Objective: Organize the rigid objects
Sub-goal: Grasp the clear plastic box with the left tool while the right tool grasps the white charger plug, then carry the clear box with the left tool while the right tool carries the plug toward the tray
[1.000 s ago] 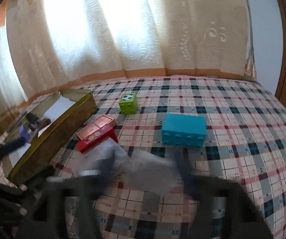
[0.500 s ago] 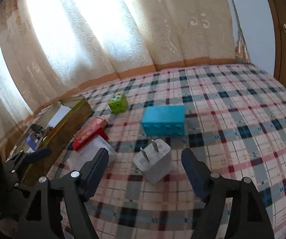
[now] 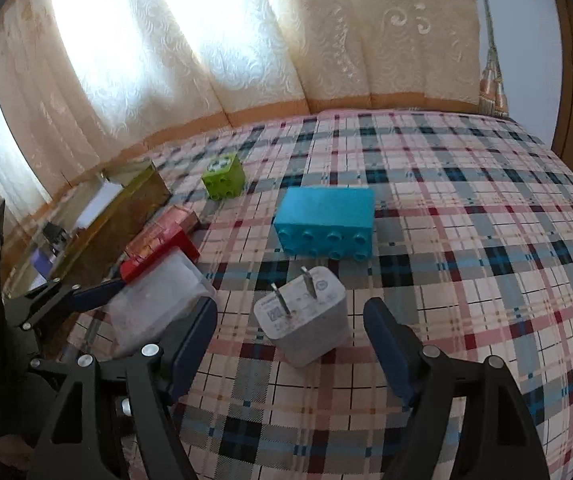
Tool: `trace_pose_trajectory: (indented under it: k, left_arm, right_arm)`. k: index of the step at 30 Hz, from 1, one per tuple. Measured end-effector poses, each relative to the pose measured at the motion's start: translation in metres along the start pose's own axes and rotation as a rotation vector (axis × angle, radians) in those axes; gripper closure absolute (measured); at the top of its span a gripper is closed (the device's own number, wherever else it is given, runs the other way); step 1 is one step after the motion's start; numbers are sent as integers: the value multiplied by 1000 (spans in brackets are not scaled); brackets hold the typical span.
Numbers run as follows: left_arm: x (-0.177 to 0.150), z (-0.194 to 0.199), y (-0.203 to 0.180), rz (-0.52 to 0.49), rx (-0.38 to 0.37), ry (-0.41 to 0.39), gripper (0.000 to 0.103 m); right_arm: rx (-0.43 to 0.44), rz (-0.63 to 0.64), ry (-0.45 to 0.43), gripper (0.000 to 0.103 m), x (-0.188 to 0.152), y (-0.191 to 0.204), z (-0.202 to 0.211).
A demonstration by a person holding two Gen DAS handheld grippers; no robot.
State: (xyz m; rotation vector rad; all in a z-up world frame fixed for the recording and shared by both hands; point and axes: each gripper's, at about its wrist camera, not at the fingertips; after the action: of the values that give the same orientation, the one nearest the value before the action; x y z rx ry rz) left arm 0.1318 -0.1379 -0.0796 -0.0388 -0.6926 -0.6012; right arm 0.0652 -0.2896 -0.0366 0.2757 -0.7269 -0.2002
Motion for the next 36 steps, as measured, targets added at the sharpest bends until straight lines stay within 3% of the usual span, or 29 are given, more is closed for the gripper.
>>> trace_pose_trajectory:
  k: [1, 2, 5, 9, 20, 36]
  left_arm:
    - [1, -1, 0, 0, -3, 0, 40]
    - [1, -1, 0, -3, -14, -5, 46]
    - [2, 0, -1, -8, -22, -11, 48]
    - [1, 5, 2, 4, -53, -47, 48]
    - [-2, 26, -2, -20, -13, -147, 49]
    - [-9, 51, 2, 13, 64, -264, 49]
  right_arm:
    - [-3, -2, 6, 49, 0, 0, -1]
    - [-10, -6, 12, 58, 1, -1, -3]
    - [-1, -4, -1, 62, 0, -1, 0]
    - [-3, -2, -44, 62, -1, 0, 8]
    - [-7, 12, -174, 62, -4, 4, 33]
    - [-34, 19, -255, 62, -7, 7, 46]
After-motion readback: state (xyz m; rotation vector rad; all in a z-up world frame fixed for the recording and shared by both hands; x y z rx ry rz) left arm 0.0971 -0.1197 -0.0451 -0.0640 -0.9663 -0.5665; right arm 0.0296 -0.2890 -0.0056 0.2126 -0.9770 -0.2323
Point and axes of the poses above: each gripper's, at about its wrist camera, not at the fingertips, and z roughly against the way its jaws point, y to its left, x to its top, and after that the axes turned 12 degrees about -z, right-handed
